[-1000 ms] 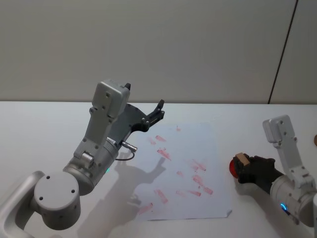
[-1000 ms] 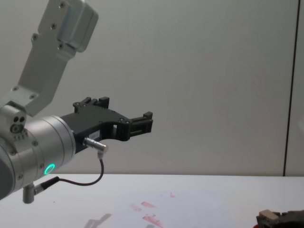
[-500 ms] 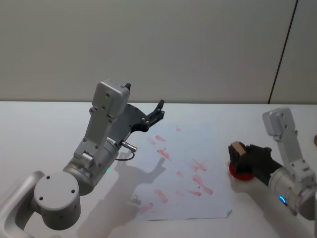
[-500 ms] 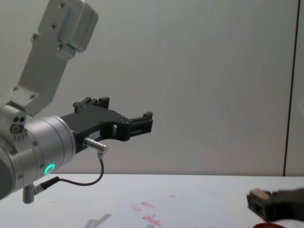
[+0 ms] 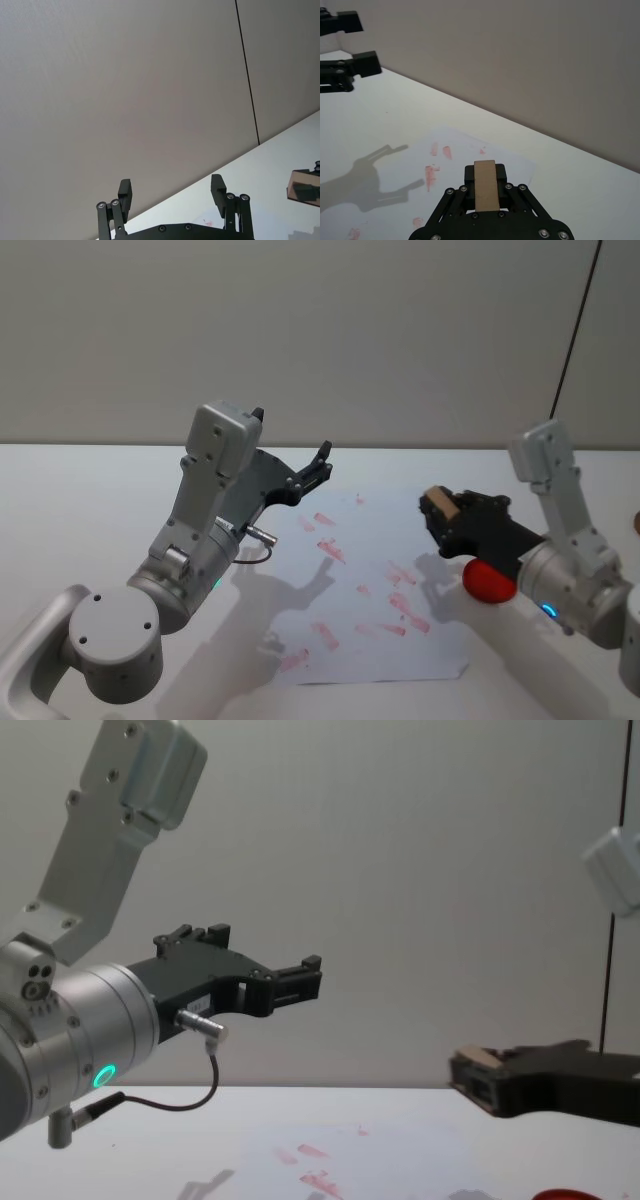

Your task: Use the one hand to pick up the stamp and affix it onto the A4 paper.

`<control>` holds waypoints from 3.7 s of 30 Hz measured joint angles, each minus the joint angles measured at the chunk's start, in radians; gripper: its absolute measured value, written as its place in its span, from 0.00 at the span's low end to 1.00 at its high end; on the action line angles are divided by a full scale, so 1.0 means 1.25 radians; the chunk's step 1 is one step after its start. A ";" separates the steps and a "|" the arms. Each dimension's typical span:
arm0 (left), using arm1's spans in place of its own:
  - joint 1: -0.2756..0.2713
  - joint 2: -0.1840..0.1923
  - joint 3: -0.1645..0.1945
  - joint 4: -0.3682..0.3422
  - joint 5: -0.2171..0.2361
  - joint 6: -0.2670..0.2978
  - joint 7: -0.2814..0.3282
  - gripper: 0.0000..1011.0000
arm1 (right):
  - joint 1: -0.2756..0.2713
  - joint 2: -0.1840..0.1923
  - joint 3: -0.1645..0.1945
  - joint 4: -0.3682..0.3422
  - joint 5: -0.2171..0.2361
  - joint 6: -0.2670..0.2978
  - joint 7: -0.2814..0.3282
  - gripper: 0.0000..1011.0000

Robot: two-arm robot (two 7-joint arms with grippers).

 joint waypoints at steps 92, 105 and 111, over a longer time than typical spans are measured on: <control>0.000 0.000 0.000 0.000 0.000 0.000 0.000 0.99 | 0.027 0.064 0.009 -0.001 -0.007 0.122 0.106 0.22; 0.000 0.000 0.000 0.000 0.000 0.000 0.000 0.99 | 0.018 0.074 0.008 0.010 -0.029 0.126 0.085 0.22; 0.000 0.000 0.000 0.000 0.000 0.000 0.000 0.99 | 0.029 0.068 0.001 0.033 -0.046 0.123 0.085 0.22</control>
